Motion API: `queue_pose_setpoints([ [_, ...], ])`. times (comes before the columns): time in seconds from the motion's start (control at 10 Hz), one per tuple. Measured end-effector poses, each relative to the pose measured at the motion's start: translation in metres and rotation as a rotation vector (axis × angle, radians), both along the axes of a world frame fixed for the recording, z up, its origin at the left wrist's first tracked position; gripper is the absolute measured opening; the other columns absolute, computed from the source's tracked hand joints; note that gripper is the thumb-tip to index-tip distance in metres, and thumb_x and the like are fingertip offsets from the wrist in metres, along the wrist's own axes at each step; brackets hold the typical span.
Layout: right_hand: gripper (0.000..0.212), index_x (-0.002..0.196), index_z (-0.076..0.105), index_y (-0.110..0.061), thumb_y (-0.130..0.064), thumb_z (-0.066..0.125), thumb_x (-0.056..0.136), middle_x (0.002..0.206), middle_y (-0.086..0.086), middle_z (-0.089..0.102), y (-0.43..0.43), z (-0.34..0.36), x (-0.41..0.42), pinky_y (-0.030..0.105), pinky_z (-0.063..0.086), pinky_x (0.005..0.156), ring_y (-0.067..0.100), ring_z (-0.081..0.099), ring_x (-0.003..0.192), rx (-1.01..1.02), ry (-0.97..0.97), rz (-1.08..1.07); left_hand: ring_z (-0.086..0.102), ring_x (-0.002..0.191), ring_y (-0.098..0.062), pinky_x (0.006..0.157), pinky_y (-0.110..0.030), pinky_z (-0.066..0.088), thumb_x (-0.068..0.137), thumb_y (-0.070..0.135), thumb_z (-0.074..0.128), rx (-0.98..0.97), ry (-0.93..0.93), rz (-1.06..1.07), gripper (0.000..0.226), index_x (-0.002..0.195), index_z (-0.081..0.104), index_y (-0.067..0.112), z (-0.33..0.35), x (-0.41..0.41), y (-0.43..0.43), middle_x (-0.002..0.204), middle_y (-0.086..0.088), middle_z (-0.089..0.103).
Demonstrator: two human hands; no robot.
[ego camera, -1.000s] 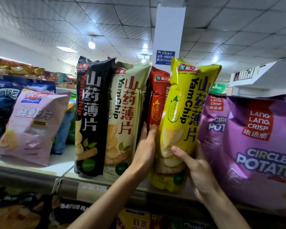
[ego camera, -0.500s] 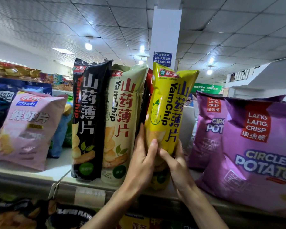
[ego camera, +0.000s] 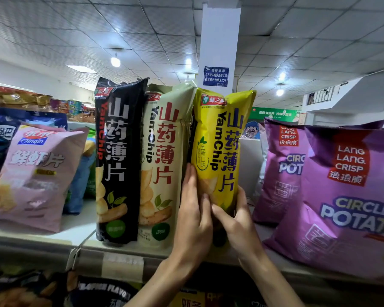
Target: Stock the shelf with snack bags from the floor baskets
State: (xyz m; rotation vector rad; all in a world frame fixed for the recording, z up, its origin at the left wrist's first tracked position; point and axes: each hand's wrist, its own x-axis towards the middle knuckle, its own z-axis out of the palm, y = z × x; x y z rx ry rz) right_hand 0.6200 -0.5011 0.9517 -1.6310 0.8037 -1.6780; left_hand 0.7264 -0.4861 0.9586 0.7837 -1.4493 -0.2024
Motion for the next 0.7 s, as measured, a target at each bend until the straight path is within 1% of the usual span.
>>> queue_pose_setpoints([
  [0.1, 0.053, 0.132, 0.046, -0.023, -0.004, 0.068, 0.088, 0.109, -0.013, 0.072, 0.002, 0.003, -0.001, 0.012, 0.051, 0.079, 0.003, 0.068, 0.102, 0.012, 0.021, 0.022, 0.011, 0.146, 0.010, 0.120, -0.016, 0.012, 0.096, 0.018, 0.038, 0.004, 0.011, -0.015, 0.059, 0.147, 0.011, 0.033, -0.001, 0.001, -0.001, 0.161, 0.012, 0.017],
  [0.2, 0.056, 0.135, 0.044, -0.021, -0.011, 0.071, 0.087, 0.115, -0.006, 0.071, 0.005, 0.003, 0.000, 0.013, 0.051, 0.081, 0.004, 0.068, 0.104, 0.014, 0.019, 0.037, 0.013, 0.147, 0.007, 0.124, -0.032, 0.017, 0.097, 0.022, 0.038, 0.026, 0.031, -0.084, 0.060, 0.145, 0.009, 0.043, 0.000, 0.002, 0.002, 0.162, 0.013, 0.017],
  [0.3, 0.066, 0.138, 0.041, -0.025, -0.025, 0.070, 0.078, 0.122, -0.003, 0.068, 0.005, 0.001, 0.000, 0.021, 0.054, 0.087, 0.010, 0.067, 0.111, 0.029, 0.014, 0.043, 0.017, 0.148, 0.002, 0.122, -0.043, 0.022, 0.098, 0.032, 0.041, 0.028, 0.045, -0.140, 0.059, 0.143, 0.010, 0.052, 0.000, 0.005, 0.003, 0.162, 0.014, 0.019],
  [0.4, 0.071, 0.140, 0.038, -0.028, -0.028, 0.072, 0.078, 0.126, -0.005, 0.066, 0.007, 0.001, 0.000, 0.025, 0.054, 0.094, 0.010, 0.065, 0.114, 0.017, 0.019, 0.028, 0.019, 0.148, -0.001, 0.120, -0.046, 0.025, 0.096, 0.042, 0.042, 0.033, 0.059, -0.176, 0.058, 0.143, 0.011, 0.057, -0.001, 0.008, 0.004, 0.162, 0.015, 0.020],
  [0.5, 0.073, 0.143, 0.035, -0.028, -0.020, 0.075, 0.083, 0.126, -0.009, 0.064, 0.012, 0.003, -0.001, 0.019, 0.053, 0.089, 0.002, 0.064, 0.112, 0.022, 0.035, 0.018, 0.021, 0.148, -0.003, 0.120, -0.046, 0.026, 0.095, 0.044, 0.044, 0.052, 0.068, -0.204, 0.060, 0.145, 0.012, 0.056, 0.002, 0.009, 0.007, 0.162, 0.016, 0.022],
  [0.6, 0.081, 0.146, 0.032, -0.029, -0.023, 0.079, 0.080, 0.121, -0.023, 0.064, 0.019, 0.003, -0.005, 0.018, 0.050, 0.093, -0.007, 0.060, 0.114, 0.016, 0.029, -0.015, 0.022, 0.148, -0.003, 0.120, -0.045, 0.026, 0.093, 0.047, 0.045, 0.042, 0.081, -0.239, 0.065, 0.150, 0.014, 0.048, -0.004, 0.011, 0.023, 0.161, 0.017, 0.024],
  [0.7, 0.083, 0.145, 0.032, -0.040, -0.043, 0.075, 0.074, 0.126, -0.047, 0.048, 0.034, 0.005, -0.009, 0.009, 0.034, 0.102, -0.022, 0.040, 0.125, -0.028, 0.073, -0.108, 0.023, 0.146, 0.003, 0.121, -0.033, 0.025, 0.092, 0.046, 0.046, 0.036, 0.146, -0.322, 0.067, 0.153, 0.021, 0.038, 0.000, 0.019, 0.042, 0.157, 0.026, 0.029],
])
